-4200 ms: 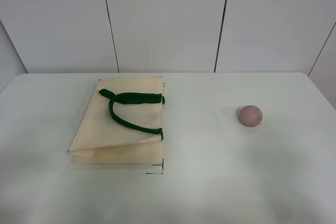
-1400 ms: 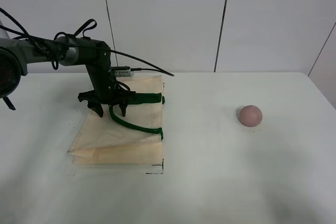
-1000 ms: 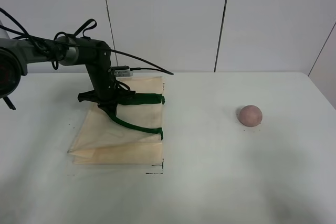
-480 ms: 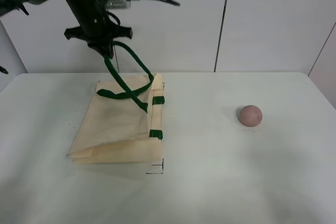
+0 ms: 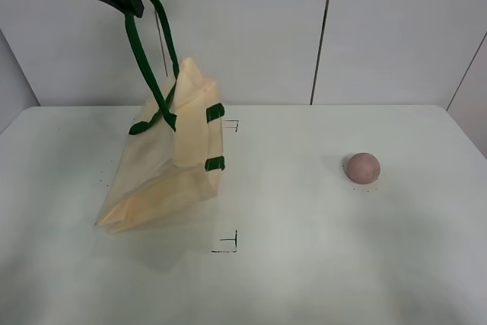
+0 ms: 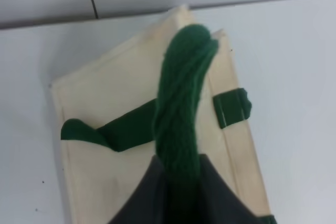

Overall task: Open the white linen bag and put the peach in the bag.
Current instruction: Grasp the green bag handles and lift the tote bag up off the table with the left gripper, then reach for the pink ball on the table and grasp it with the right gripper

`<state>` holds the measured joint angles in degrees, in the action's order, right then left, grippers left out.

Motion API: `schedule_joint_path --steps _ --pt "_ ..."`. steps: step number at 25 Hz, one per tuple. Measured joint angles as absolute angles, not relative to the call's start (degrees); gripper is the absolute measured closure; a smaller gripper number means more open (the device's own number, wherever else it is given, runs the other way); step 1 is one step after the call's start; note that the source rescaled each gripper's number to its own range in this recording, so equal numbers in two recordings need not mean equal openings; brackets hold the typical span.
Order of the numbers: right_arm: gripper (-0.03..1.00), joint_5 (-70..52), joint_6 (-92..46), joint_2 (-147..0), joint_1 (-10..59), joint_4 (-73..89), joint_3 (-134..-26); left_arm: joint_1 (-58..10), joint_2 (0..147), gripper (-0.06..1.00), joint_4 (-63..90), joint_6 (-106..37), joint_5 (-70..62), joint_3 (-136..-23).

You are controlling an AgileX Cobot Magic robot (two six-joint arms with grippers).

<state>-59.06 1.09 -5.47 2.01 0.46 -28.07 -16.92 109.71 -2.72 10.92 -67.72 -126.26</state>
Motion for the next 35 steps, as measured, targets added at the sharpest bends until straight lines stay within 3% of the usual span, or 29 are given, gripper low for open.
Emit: schedule_joint_path --steps 8,14,20,25,35 --pt "-0.03 -47.4 1.1 -41.3 2.0 1.1 -37.8 -17.0 108.4 0.94 -2.6 10.9 -67.7 -126.3" --pt "-0.03 -44.1 -0.4 -75.1 2.0 1.2 -55.8 -17.0 108.4 0.94 -1.2 10.8 -67.7 -126.3" --pt "-0.03 -48.4 -3.4 -100.7 3.4 1.1 -77.8 -17.0 108.4 0.94 -1.0 10.8 -67.7 -126.3" --pt "-0.03 -50.2 -3.8 -113.2 5.1 1.2 -86.6 -17.0 108.4 0.94 -0.9 10.8 -67.7 -126.3" --pt "-0.03 -46.8 -5.3 -126.6 5.1 4.3 -87.3 -17.0 108.4 0.94 -0.9 10.8 -67.7 -126.3"
